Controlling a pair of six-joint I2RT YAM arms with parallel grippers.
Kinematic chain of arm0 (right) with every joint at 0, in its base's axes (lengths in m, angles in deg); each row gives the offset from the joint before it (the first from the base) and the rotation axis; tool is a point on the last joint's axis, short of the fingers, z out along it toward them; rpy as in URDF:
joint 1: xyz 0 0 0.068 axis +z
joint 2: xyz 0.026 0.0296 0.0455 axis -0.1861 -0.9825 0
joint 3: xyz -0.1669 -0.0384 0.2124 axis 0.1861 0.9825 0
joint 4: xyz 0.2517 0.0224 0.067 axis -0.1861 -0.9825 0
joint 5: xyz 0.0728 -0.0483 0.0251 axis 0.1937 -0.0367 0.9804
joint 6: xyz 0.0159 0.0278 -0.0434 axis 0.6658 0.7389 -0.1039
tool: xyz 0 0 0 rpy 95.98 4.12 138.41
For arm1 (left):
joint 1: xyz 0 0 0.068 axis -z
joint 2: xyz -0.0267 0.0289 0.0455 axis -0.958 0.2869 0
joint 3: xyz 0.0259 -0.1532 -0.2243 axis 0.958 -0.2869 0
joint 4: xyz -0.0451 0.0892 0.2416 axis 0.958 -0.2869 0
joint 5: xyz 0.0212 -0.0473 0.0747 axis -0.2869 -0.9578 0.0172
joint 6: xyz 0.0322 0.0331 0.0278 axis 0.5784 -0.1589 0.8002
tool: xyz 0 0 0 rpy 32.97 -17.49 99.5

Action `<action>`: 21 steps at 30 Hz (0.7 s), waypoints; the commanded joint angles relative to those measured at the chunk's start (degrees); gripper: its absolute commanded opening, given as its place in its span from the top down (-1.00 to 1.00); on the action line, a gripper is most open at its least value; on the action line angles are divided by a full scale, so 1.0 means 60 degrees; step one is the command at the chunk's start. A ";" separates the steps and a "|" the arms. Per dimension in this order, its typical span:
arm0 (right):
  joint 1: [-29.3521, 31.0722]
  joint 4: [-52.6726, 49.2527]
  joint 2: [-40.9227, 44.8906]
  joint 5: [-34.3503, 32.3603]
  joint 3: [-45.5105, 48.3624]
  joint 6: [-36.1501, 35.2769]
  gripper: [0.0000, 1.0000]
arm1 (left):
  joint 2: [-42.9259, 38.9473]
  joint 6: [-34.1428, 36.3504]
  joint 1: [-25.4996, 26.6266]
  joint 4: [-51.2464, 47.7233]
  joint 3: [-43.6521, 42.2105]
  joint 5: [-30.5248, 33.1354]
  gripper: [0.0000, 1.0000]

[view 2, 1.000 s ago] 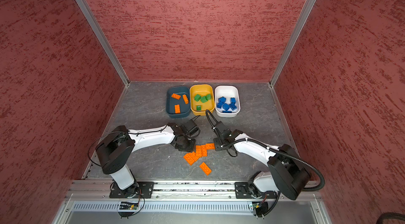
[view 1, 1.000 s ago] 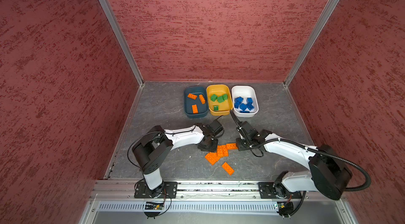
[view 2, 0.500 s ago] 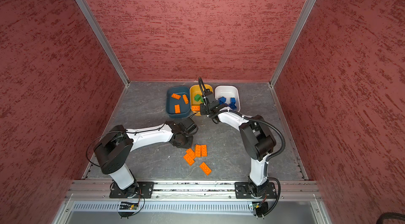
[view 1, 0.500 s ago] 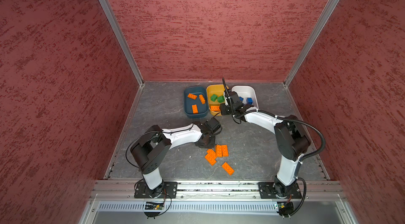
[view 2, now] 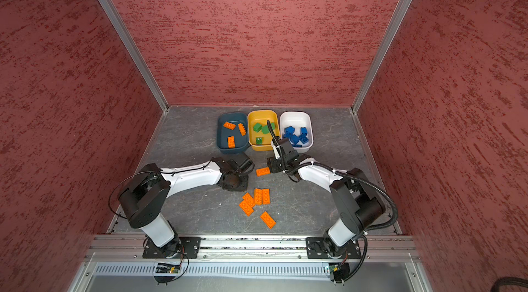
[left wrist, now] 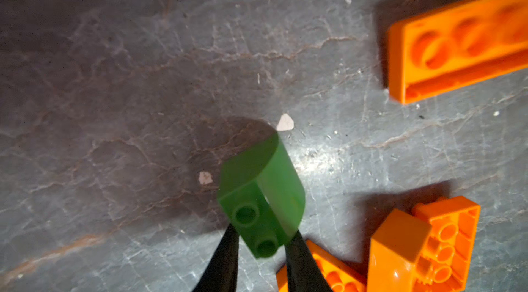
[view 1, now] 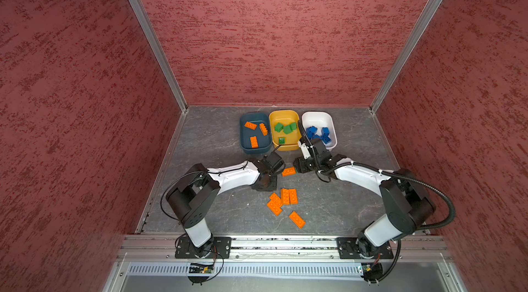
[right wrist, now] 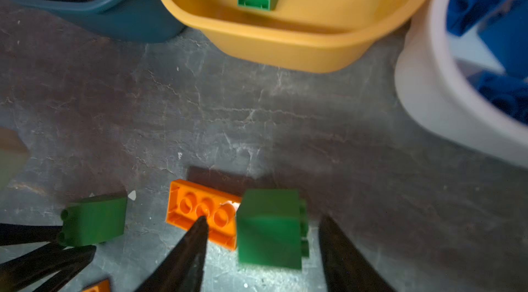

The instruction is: Sort the legos into containers by color

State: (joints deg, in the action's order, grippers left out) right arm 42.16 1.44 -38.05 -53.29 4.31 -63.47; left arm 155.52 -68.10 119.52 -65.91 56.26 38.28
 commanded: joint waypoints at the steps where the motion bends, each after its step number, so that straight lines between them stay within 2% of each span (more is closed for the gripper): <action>1: 0.0002 -0.0544 0.0122 0.0111 -0.0022 0.0051 -0.45 | -0.0097 0.0026 -0.0025 0.0093 0.0071 -0.0033 0.42; 6: 0.0003 -0.1019 0.0313 -0.0115 0.0186 0.0032 -0.51 | -0.0027 0.0008 -0.0031 0.0097 0.0078 -0.0032 0.42; 11: -0.0003 -0.0863 -0.0354 -0.0448 -0.0165 0.0124 -0.59 | 0.0047 0.0058 -0.0023 0.0083 0.0121 -0.0037 0.43; 16: 0.0002 -0.0842 -0.1338 -0.1552 -0.0938 0.0647 -0.60 | -0.0007 0.0042 -0.0025 0.0083 0.0085 0.0090 0.48; 18: 0.0004 -0.0807 -0.1621 -0.2067 -0.1060 0.0902 -0.55 | -0.0047 0.0065 -0.0031 0.0075 0.0120 0.0220 0.50; 21: 0.0004 -0.0519 -0.1752 -0.2265 -0.1049 0.0951 -0.29 | -0.0098 0.0145 -0.0061 0.0031 0.0309 0.0373 0.52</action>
State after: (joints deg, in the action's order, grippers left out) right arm 42.16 -2.99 -48.15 -62.60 -0.74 -59.32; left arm 155.52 -67.88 119.50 -65.87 56.34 38.87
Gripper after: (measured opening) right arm 0.670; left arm 0.239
